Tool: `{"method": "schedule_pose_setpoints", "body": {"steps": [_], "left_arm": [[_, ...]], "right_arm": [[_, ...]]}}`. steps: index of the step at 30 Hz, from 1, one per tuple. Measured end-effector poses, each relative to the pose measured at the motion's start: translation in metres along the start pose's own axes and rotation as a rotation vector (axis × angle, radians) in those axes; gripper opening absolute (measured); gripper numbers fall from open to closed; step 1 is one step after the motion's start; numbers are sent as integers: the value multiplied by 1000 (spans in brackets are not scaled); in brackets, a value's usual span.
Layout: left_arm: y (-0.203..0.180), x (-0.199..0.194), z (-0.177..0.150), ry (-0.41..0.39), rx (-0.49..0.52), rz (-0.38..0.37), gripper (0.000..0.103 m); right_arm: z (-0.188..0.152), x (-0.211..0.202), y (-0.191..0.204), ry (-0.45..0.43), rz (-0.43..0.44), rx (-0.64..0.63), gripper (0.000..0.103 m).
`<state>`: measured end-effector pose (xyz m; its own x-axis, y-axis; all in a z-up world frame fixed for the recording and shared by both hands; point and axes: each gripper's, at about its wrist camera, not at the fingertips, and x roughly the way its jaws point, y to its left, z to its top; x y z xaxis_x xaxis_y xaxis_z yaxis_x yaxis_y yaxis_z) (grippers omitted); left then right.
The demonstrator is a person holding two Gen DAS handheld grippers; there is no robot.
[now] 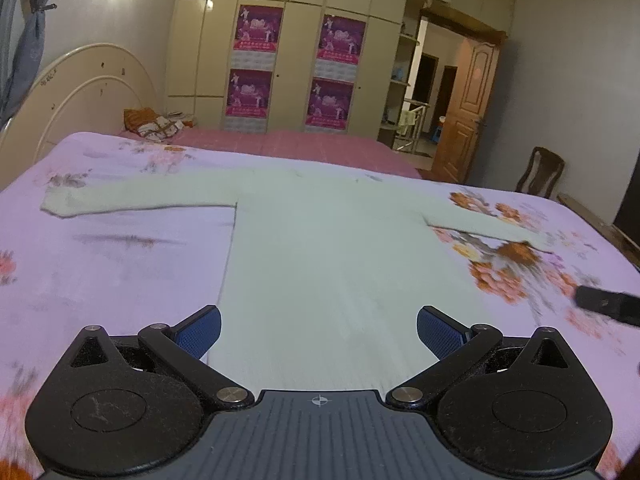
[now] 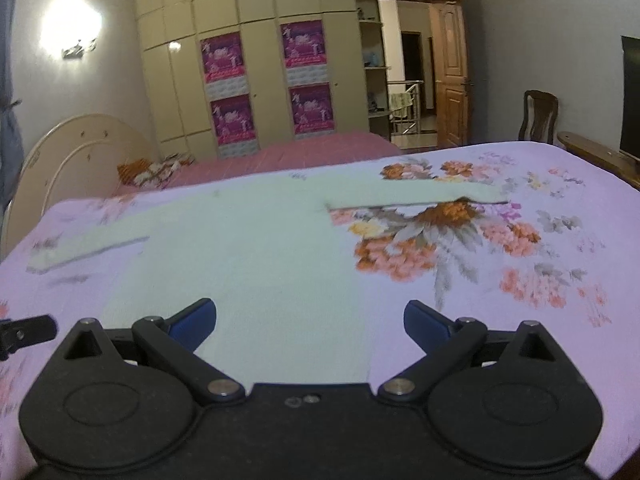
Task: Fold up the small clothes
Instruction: 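Grasp the sweater sleeve cuff with the right gripper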
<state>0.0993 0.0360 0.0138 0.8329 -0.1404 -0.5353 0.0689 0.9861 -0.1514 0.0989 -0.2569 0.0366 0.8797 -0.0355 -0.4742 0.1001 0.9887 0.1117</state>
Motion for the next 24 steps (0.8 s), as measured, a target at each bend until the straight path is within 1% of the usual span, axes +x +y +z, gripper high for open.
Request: {"method": "schedule_pose_setpoints", "body": {"steps": [2,3,5,9,12,14,17,18,19,20,21,23,24], "left_arm": [[4,24,14,9,-14,-18,103],[5,40,23,16,-26,-9,103],[10,71,40,4,-39,19,103],[8,144,69,-3,-28,51,103],[1,200,84,9,-9,91,103],[-2,232,93,10,-10,101,103],[-4,276,102,20,-6,119,103],[-5,287,104,25,-4,123,103],[-5,298,104,32,0,125,103],[-6,308,105,36,3,127,103],[-8,317,105,37,5,129,103],[-10,332,105,41,9,128,103],[-12,332,101,43,10,128,103]], "right_arm": [[13,17,-13,-7,-16,10,98],[21,27,-21,-14,-29,18,98],[35,47,-38,-26,-52,36,98],[67,98,-85,-45,-108,98,97],[86,143,-125,-56,-155,158,97],[97,173,-151,-59,-194,193,96],[106,216,-185,-54,-237,249,93],[107,230,-196,-48,-243,276,87],[107,244,-206,-38,-243,308,68],[107,257,-216,-25,-245,335,59],[105,268,-225,-15,-247,365,53],[101,284,-243,-13,-246,435,53],[99,291,-252,-16,-246,470,53]]}}
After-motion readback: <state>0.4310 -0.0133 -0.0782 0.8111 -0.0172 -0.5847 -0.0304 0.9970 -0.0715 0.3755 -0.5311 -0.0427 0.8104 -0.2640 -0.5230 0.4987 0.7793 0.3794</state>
